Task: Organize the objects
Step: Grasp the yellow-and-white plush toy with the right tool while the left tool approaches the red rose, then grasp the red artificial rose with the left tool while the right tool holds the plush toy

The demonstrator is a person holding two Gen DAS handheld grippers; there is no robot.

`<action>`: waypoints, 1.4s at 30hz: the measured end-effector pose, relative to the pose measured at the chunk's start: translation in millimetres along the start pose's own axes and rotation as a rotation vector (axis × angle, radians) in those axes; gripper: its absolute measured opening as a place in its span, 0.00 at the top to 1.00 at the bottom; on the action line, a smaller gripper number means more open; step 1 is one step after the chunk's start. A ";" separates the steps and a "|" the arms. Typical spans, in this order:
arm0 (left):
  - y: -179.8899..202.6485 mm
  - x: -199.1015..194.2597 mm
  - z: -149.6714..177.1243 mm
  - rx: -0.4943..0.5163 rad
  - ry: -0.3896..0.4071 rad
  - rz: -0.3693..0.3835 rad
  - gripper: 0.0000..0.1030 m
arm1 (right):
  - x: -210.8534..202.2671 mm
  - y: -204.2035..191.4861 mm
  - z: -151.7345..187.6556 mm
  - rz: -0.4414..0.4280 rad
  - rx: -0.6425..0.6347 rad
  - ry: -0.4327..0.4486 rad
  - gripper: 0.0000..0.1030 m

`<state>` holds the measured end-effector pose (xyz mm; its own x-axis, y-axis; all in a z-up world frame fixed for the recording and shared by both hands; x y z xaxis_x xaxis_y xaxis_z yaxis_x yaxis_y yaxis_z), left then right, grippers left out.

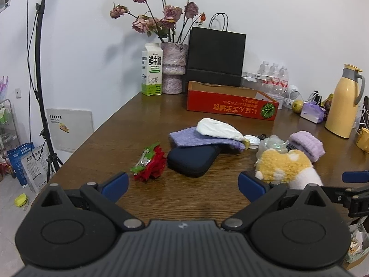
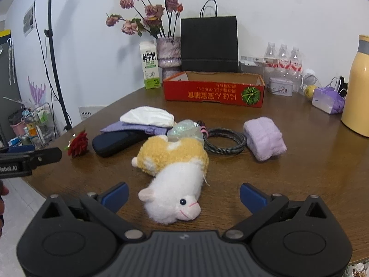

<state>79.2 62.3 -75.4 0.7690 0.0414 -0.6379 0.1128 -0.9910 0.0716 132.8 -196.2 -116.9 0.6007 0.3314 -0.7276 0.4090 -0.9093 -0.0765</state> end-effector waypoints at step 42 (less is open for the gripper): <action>-26.9 19.9 6.4 -0.063 -0.039 -0.048 0.00 | 63.8 -3.3 -14.8 -0.024 0.041 -0.013 0.49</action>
<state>87.4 88.9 -95.0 0.7366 0.0823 -0.6713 0.1890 -0.9781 0.0874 179.9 -168.4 -152.9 0.5820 0.3503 -0.7339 0.3946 -0.9107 -0.1218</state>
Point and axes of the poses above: each gripper's, at about its wrist camera, not at the fingertips, and x roughly the way its jaws point, y to its right, z to its underside, the point moved 9 cm from there along x, roughly the way its jaws point, and after that the axes turned 14 degrees about -y, right-handed, at the moved point
